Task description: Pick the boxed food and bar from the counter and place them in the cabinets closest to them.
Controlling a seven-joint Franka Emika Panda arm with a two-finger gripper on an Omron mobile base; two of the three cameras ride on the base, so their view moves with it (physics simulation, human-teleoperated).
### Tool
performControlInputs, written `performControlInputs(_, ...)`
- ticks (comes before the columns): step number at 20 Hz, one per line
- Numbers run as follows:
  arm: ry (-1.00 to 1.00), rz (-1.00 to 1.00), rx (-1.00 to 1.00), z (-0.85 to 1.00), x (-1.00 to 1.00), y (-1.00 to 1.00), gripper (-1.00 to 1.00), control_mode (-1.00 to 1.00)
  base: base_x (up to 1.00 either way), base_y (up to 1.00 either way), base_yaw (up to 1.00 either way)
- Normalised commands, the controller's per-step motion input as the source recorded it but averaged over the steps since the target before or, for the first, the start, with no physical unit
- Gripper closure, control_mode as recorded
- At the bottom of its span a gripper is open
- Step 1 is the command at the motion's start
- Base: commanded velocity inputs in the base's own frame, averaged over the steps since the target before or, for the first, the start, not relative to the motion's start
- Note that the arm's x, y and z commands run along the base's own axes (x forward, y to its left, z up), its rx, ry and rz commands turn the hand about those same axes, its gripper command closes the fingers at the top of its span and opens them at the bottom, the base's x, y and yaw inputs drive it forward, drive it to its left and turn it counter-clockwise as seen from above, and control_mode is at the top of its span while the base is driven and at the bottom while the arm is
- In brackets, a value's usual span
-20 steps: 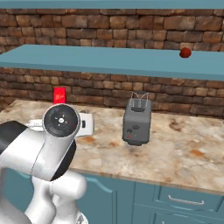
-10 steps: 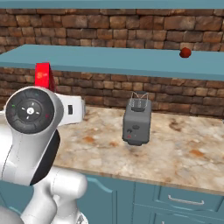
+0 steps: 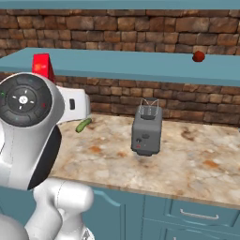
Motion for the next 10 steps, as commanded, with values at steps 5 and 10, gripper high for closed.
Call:
performControlInputs(5,-0.08,-0.01,0.02,0.12,0.00,0.00,1.00,-1.00,0.00,0.00,0.00)
performControlInputs(10,-0.14,-0.05,0.01,0.31,0.00,0.01,1.00,-1.00,0.00,0.00,0.00)
